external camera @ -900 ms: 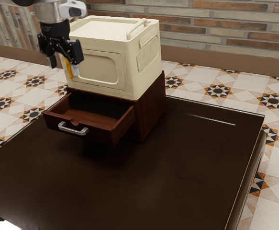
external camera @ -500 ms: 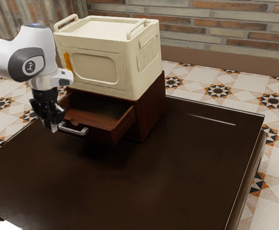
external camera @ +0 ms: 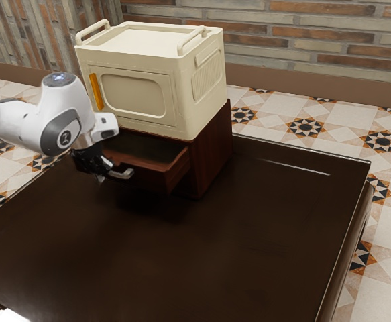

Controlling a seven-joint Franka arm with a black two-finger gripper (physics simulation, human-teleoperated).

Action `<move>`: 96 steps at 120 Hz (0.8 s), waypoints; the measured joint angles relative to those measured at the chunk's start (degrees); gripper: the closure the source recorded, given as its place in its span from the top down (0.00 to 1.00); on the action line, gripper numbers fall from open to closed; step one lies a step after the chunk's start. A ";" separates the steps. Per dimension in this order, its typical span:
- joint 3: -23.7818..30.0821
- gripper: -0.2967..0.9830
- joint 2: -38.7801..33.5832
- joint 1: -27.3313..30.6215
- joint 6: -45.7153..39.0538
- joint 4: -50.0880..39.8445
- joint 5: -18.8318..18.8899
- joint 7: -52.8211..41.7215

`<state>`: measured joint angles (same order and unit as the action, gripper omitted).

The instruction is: Push the drawer handle with one arm to close the drawer

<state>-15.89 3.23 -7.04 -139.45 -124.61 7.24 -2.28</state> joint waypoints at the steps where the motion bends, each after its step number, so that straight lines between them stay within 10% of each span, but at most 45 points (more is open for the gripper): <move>1: 0.02 0.17 0.20 0.02 -0.19 0.23 -0.02 -0.01; 96: 0.96 0.15 13.11 -0.61 -4.34 16.50 -10.14 -7.16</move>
<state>-14.93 16.33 -7.65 -143.79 -108.11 -2.91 -9.44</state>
